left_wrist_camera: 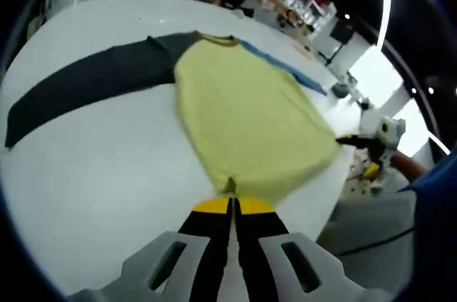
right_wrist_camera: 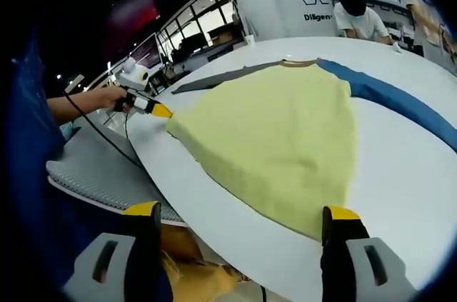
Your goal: Fold the garment on the visible template until the final outline fits inside the template.
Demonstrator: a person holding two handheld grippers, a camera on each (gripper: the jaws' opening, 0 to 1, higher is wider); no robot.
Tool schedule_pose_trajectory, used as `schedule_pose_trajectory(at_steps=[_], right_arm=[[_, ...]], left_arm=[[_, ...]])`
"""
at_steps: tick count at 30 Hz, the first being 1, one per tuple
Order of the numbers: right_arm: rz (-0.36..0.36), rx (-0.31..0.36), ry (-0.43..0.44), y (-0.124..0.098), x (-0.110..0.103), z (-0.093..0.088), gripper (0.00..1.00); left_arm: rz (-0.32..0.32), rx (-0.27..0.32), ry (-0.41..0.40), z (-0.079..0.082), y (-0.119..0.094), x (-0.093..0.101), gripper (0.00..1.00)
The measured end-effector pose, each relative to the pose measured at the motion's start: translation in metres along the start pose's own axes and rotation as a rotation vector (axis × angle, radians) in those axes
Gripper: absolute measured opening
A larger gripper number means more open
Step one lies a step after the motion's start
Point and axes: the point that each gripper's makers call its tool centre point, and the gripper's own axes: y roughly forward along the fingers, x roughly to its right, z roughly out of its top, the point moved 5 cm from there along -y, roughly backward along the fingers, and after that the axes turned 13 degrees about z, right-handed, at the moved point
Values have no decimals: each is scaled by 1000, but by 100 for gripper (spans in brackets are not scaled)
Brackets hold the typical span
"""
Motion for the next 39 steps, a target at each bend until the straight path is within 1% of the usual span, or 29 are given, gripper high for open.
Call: schedule_pose_trajectory(at_steps=[1,2,3,5,6,8,9,10,11,13,14,16,18,19,20,21,22,24,27,29,30,31,32,33,34,35,37,39], right_arm=[[0,0,0,0,0,0,93],[1,0,0,0,0,0,93],[1,-1,0,0,0,-1,93],[1,-4,-1,1,0,-1,93],[2,-5,-1,1,0,-1,94],[4,-8,-2,1,0,-1,94],[5,-12,-4,1,0,-1,94],[6,-14,-4,1,0,-1,95],[7,-15,-4,1,0,-1,95],[8,-19,-4,1,-1,-2,95],[8,-21,-4,1,-1,-2,95],[9,-23,-4,1,0,-2,95],[9,-25,-5,2,-2,-2,96],[8,-29,-6,2,-4,-1,96],[8,-32,-7,2,-4,-1,96],[8,-34,-8,1,-3,-1,96],[7,-36,-7,1,-2,-1,96],[6,-46,-7,1,-5,-1,97],[4,-61,-2,-1,-7,-1,98],[-5,-64,1,-4,-9,-2,99],[-15,-53,3,-7,-9,-1,99],[-20,-42,5,-8,-8,-1,99],[-25,-29,7,-10,-8,0,99],[-39,-8,7,-13,-8,4,99],[-48,3,7,-15,-7,5,98],[-51,13,5,-17,-7,6,97],[-32,15,16,-16,-8,4,94],[30,3,16,-10,-11,-1,93]], left_arm=[[4,-3,11,-4,-1,0,0],[3,-2,14,-10,-3,4,0],[-3,-2,8,-12,-3,3,1],[-19,19,8,-15,-1,6,3],[-25,36,17,-15,0,7,5],[-33,34,27,-18,2,11,9],[-36,37,49,-19,5,18,13],[-40,47,60,-19,6,20,14],[-54,70,69,-16,7,24,14],[-54,76,66,-15,7,28,15],[-47,83,61,-13,9,29,14],[-40,74,63,-14,9,26,2],[-39,71,59,-15,9,26,2],[-45,53,49,-17,6,28,2],[-64,23,35,-21,2,30,2],[-67,16,31,-22,1,31,2],[-77,-4,17,-25,-4,35,2],[-92,-17,3,-28,-9,37,1],[-103,-25,-35,-31,-17,41,1],[-101,-23,-46,-31,-19,43,1],[-89,-24,-78,-33,-18,37,1],[-86,-28,-96,-33,-18,36,1],[-86,-31,-115,-34,-16,30,1],[-90,-26,-127,-32,-18,29,1],[-95,-19,-132,-30,-21,32,1],[-105,-6,-148,-28,-23,30,1],[-113,3,-165,-25,-25,28,1],[-115,6,-166,-25,-25,30,1]])
